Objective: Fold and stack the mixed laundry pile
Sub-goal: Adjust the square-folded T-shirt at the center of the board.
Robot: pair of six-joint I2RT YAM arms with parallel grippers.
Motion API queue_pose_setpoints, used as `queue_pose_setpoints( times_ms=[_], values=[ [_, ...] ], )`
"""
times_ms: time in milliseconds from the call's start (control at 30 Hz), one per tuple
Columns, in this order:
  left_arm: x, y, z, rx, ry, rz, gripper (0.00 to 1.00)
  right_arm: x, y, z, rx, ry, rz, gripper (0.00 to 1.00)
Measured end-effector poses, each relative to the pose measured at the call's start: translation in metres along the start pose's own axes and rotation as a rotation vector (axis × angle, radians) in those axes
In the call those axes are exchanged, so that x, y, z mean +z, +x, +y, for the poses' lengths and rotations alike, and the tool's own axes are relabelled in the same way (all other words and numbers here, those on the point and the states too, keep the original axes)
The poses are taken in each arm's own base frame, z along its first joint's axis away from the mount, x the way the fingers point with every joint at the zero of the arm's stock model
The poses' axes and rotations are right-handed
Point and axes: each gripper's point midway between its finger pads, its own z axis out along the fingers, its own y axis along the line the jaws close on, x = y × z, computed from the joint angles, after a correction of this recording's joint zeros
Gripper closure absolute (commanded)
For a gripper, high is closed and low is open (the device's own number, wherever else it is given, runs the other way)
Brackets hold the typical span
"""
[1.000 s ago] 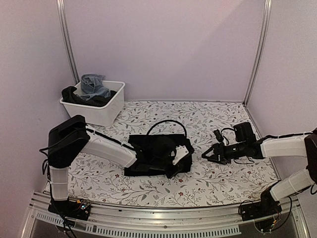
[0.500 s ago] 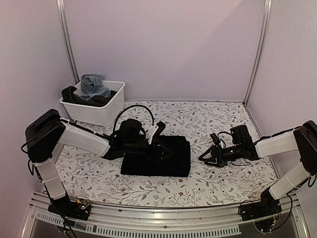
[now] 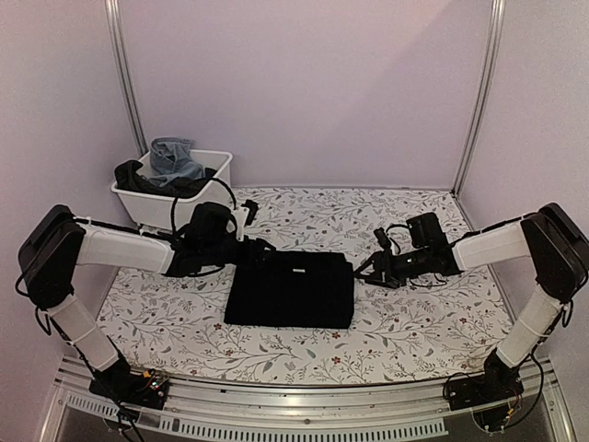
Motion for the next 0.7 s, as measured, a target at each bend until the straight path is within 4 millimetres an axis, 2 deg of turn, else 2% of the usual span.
queue_pose_setpoints(
  times_ms=[33,133,267,400,567,700],
  values=[
    [-0.003,-0.001,0.018,-0.025,-0.055,0.006,0.34,0.004,-0.012,0.000,-0.014,0.011,-0.014,0.45],
    [-0.013,-0.002,0.054,-0.083,-0.169,0.009,0.36,0.016,-0.041,-0.002,-0.040,0.039,-0.042,0.47],
    [-0.025,0.012,0.090,-0.146,-0.271,0.040,0.37,0.032,-0.059,-0.020,-0.037,0.095,-0.037,0.46],
    [-0.028,0.027,0.113,-0.187,-0.328,0.080,0.40,0.042,-0.056,-0.040,-0.007,0.150,0.000,0.46],
    [-0.019,0.046,0.129,-0.217,-0.351,0.132,0.48,0.049,-0.065,-0.040,-0.016,0.149,0.009,0.50],
    [-0.009,0.065,0.135,-0.236,-0.337,0.185,0.54,0.056,-0.069,-0.039,-0.022,0.128,0.020,0.65]
  ],
)
